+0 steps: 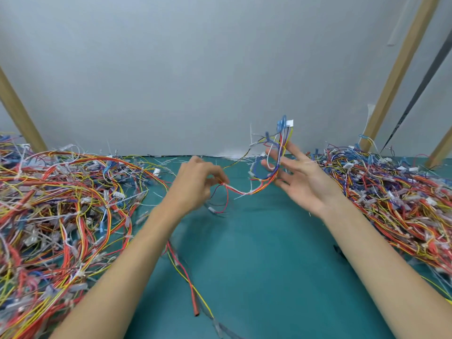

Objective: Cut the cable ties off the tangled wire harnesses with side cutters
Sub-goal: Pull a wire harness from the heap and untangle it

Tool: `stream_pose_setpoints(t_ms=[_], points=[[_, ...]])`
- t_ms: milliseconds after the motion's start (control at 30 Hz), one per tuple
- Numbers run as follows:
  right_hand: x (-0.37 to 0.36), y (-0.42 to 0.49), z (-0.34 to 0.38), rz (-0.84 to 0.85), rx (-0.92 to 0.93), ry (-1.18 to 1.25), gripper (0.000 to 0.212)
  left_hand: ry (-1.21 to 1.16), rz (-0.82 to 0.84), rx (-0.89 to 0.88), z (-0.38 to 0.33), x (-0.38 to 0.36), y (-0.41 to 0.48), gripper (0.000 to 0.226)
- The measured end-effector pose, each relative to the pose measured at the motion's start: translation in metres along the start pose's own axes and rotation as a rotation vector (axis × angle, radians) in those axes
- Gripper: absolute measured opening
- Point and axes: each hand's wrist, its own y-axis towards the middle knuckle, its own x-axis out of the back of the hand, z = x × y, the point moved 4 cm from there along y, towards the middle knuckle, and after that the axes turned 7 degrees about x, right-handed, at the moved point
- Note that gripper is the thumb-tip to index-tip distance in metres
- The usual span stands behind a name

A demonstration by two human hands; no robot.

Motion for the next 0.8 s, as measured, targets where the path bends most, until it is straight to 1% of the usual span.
stream_pose_setpoints(t_ms=[67, 133, 167, 233, 267, 300, 333, 400, 467, 500, 567, 667, 733, 800], points=[[-0.001, 0.000, -0.001, 0.032, 0.015, -0.076, 0.055, 0.153, 0.010, 0.063, 0.003, -0.013, -0.001, 0.030], [-0.003, -0.001, -0.003, 0.037, 0.026, -0.117, 0.057, 0.211, -0.033, 0.092, 0.000, -0.018, -0.002, 0.033], [-0.004, -0.001, -0.004, 0.026, 0.028, -0.147, 0.056, 0.185, -0.104, 0.088, -0.005, -0.018, -0.003, 0.037], [-0.003, -0.001, -0.007, -0.029, 0.030, -0.206, 0.052, 0.000, -0.298, 0.044, -0.019, -0.012, -0.008, 0.035], [-0.003, -0.001, -0.008, -0.065, 0.031, -0.218, 0.049, -0.116, -0.376, -0.011, -0.028, -0.011, -0.011, 0.028], [-0.003, -0.001, -0.009, -0.100, 0.032, -0.220, 0.047, -0.208, -0.404, -0.077, -0.038, -0.011, -0.014, 0.019], [-0.003, 0.000, -0.010, -0.129, 0.034, -0.215, 0.043, -0.273, -0.380, -0.132, -0.049, -0.015, -0.018, 0.014], [-0.004, -0.001, -0.014, -0.167, 0.033, -0.205, 0.033, -0.340, -0.234, -0.190, -0.063, -0.031, -0.022, 0.028], [-0.004, -0.002, -0.018, -0.181, 0.031, -0.269, 0.030, -0.336, -0.107, -0.195, -0.067, -0.048, -0.026, 0.041], [-0.004, -0.003, -0.019, -0.173, 0.035, -0.344, 0.030, -0.351, -0.093, -0.184, -0.066, -0.053, -0.026, 0.042], [-0.003, -0.005, -0.020, -0.119, 0.042, -0.512, 0.027, -0.431, -0.119, -0.134, -0.061, -0.056, -0.025, 0.040], [-0.001, -0.005, -0.019, -0.033, 0.026, -0.710, 0.028, -0.554, -0.110, -0.040, -0.051, -0.055, -0.023, 0.037], [0.002, -0.005, -0.018, 0.008, -0.025, -0.837, 0.028, -0.633, -0.094, 0.021, -0.043, -0.055, -0.022, 0.032], [0.007, -0.007, -0.016, 0.038, -0.093, -1.035, 0.031, -0.704, -0.067, 0.107, -0.033, -0.056, -0.022, 0.028]])
